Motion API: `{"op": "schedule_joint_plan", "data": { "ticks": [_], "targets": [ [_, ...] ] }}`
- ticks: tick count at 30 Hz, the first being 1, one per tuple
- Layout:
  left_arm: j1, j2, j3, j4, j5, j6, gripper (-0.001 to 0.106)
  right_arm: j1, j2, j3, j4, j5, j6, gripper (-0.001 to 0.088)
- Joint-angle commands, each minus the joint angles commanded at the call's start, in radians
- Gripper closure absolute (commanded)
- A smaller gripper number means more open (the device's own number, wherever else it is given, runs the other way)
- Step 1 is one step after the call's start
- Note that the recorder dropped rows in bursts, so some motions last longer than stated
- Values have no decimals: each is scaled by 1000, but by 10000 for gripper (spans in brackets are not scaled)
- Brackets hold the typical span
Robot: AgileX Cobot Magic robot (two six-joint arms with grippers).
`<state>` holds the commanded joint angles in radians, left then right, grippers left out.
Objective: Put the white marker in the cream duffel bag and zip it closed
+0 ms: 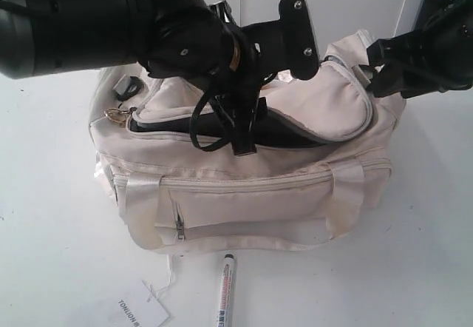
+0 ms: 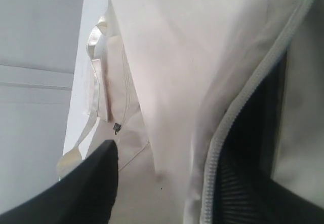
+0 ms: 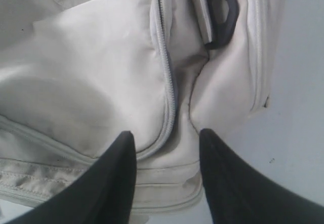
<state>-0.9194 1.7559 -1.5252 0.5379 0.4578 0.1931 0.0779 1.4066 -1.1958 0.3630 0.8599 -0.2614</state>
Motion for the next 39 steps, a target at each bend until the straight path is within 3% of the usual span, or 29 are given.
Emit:
{"op": "schedule_joint_plan", "data": {
  "ticks": [19,27,35,39],
  "targets": [
    [0,47,0,151,274,50,477,0,0,0,0,-11,0,478],
    [23,47,0,156,350,13,650,0,0,0,0,-10,0,478],
    [81,47,0,141,359,-20,679,0,0,0,0,-10,0,478],
    [81,47,0,136,350,-20,863,0,0,0,2,-11,0,478]
  ]
}}
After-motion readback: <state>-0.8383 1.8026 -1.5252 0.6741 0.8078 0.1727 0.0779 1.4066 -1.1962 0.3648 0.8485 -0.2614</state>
